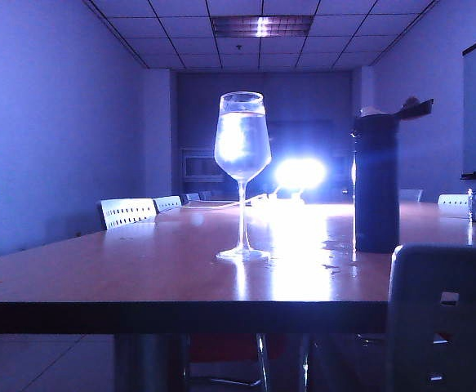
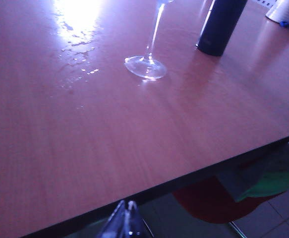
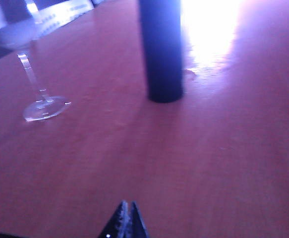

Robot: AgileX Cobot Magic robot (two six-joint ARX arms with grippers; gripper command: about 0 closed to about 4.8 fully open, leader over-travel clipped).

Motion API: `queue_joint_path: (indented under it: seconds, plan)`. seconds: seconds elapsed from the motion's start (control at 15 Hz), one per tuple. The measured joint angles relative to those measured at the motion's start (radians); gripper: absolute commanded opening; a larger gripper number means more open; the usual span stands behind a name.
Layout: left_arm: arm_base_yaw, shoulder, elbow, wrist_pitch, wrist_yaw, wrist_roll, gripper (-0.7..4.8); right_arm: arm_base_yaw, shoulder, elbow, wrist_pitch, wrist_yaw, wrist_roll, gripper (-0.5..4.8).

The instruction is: Pick up the black thermos cup, pour some water from it into the stemmed glass, and then put the thermos cup back on the table.

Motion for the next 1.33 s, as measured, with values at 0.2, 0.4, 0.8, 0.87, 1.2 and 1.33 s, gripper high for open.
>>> queue_joint_path:
  seconds: [0.2, 0.4, 0.8, 0.87, 1.2, 1.33]
  plan:
    - [0.000, 0.000, 0.000, 0.000, 0.002, 0.000, -0.05, 0.001, 0.000, 0.000, 0.000, 0.000, 0.001, -0.06]
    - [0.024, -0.026, 0.000, -0.006, 0.014, 0.000, -0.05, 0.002, -0.001, 0.000, 0.000, -0.002, 0.000, -0.06]
    - [0.463, -0.146, 0.000, -0.008, 0.073, -0.001, -0.05, -0.043, -0.019, 0.000, -0.012, -0.002, 0.001, -0.06]
    - [0.524, -0.148, 0.000, 0.008, 0.073, -0.001, -0.05, -0.067, -0.019, 0.000, -0.013, -0.004, 0.001, -0.06]
    - [0.597, -0.149, 0.000, 0.007, 0.069, -0.002, -0.05, -0.173, -0.019, 0.000, -0.014, 0.002, 0.001, -0.06]
    - [0.597, -0.149, 0.000, 0.007, 0.069, -0.002, -0.05, -0.174, -0.019, 0.000, -0.014, 0.003, 0.001, -0.06]
